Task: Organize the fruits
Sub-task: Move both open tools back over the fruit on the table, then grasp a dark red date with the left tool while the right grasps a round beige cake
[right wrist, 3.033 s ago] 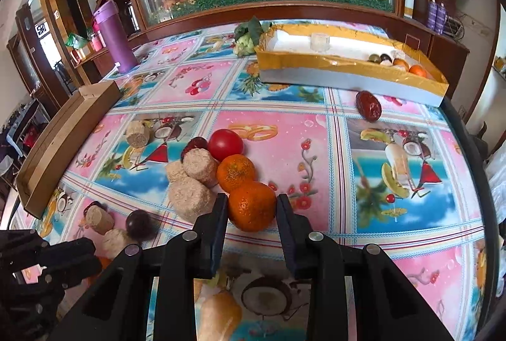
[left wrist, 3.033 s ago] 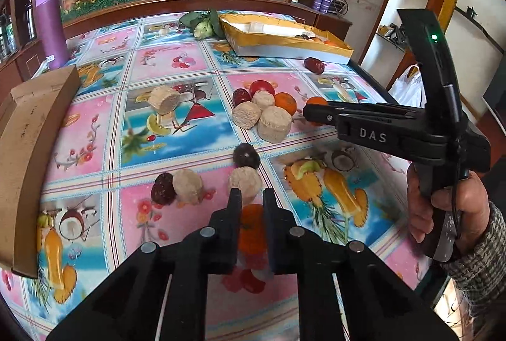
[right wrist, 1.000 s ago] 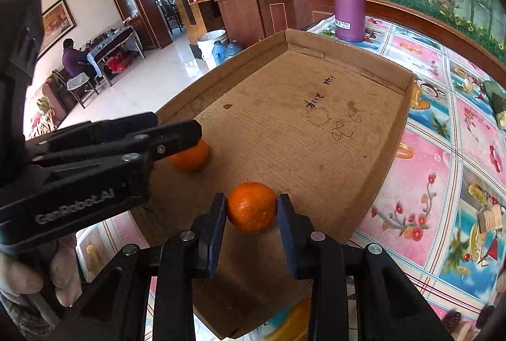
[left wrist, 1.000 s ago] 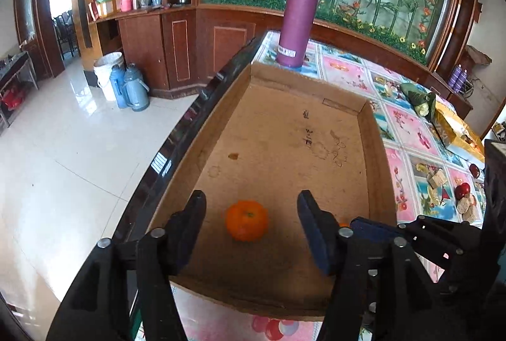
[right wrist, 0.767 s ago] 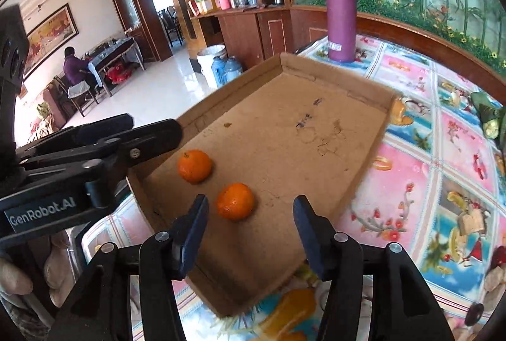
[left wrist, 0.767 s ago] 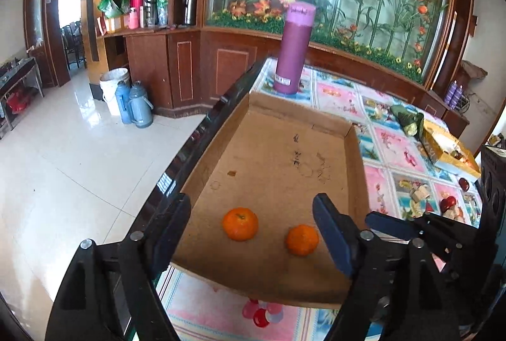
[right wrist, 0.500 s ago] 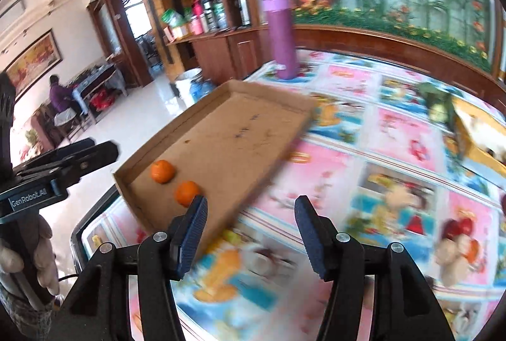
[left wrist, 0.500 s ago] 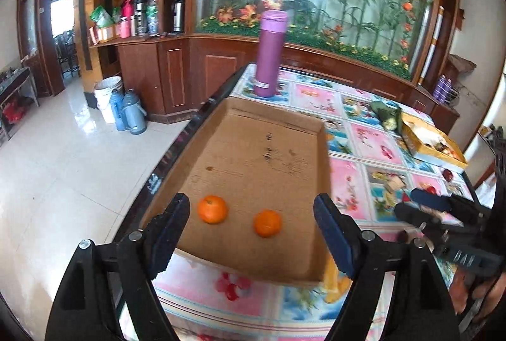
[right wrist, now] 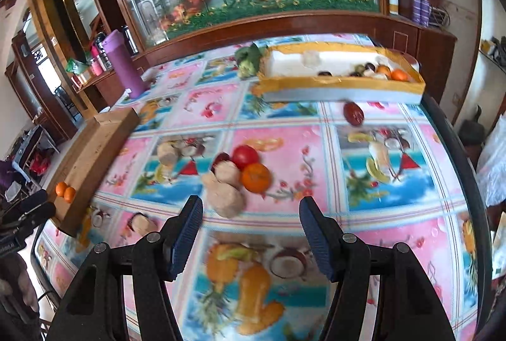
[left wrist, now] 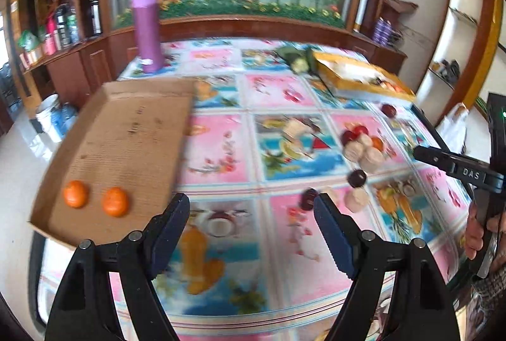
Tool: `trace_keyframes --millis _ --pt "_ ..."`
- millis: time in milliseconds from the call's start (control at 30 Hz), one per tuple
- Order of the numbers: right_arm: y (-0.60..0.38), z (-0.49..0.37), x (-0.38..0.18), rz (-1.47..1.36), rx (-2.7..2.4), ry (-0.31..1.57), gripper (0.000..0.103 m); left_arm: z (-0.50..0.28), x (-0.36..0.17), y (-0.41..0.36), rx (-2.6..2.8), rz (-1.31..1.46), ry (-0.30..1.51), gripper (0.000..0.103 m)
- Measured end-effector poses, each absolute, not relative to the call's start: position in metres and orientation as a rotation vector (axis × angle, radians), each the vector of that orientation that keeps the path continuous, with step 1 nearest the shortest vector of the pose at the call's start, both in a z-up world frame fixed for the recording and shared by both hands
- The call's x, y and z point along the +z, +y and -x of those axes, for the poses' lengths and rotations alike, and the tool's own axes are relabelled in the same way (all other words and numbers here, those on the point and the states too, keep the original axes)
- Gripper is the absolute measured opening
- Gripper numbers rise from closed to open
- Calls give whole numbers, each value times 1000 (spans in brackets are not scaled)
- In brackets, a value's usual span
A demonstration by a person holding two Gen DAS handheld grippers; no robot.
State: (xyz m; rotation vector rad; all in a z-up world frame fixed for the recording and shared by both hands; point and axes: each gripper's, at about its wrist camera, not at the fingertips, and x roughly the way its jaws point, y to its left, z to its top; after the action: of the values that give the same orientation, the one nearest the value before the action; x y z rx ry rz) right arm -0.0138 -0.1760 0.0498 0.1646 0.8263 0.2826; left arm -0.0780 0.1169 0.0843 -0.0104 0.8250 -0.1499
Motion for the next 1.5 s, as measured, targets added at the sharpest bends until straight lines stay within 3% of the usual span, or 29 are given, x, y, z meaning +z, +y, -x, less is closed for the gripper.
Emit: trace_keyframes --millis 100,233,433,600,967,1067,1133,1167,1500 --pt "-176 8 35 -165 289 858 66 70 67 95 -194 -23 857 80" --pt "-168 -1 22 -166 329 879 56 60 48 76 -255 -52 878 80" --pt "-151 -19 9 -176 360 900 54 43 30 71 -295 -36 907 79" --pt "-141 -30 1 -160 366 911 50 34 23 70 -359 -4 925 60" --pt "-133 -33 -2 -129 362 883 40 28 17 59 -436 10 918 59" --pt "-133 -32 -2 -127 360 874 39 30 14 49 -436 -49 923 41" --pt "-134 -32 -3 -134 362 871 39 31 13 46 -439 -69 921 35" --pt "-134 -32 -3 -138 363 871 39 32 13 46 -444 -66 923 24" --pt "-135 -29 -3 -146 358 874 39 32 13 49 -429 -34 922 22"
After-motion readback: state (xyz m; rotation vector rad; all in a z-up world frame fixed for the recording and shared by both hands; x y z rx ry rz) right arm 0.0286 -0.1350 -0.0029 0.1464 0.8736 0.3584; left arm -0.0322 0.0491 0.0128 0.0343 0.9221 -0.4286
